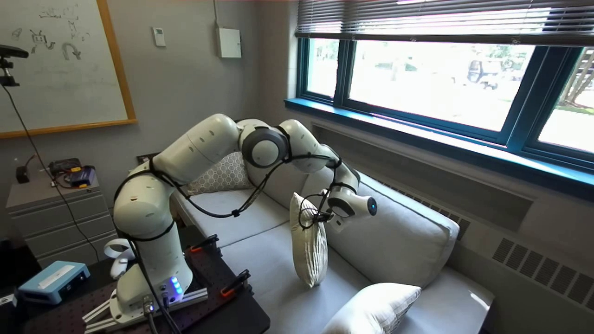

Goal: Arrange the cushions on the couch

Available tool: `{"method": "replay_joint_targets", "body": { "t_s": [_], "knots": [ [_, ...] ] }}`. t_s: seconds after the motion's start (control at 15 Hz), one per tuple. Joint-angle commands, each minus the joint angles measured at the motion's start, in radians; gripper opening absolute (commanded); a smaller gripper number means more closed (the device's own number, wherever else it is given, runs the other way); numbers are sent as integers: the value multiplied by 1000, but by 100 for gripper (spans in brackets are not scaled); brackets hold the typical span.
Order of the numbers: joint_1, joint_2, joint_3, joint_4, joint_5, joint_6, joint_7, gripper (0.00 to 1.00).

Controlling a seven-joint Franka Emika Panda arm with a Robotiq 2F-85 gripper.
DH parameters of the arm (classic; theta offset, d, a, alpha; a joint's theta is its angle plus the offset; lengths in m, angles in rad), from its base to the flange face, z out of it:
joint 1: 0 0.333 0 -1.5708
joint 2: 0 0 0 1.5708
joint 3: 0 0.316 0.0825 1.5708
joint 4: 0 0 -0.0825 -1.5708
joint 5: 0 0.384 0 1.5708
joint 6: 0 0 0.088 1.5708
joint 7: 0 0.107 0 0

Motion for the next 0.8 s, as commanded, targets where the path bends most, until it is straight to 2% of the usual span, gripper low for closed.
{"method": "replay_joint_targets", "body": {
  "t_s": [0.0, 0.33, 0.73],
  "knots": [
    [-26, 67, -23, 94, 74, -121, 22, 2],
    [-44, 84, -82, 67, 153, -169, 80, 2],
    [-108, 179, -105, 85, 236, -293, 86, 2]
  ]
}}
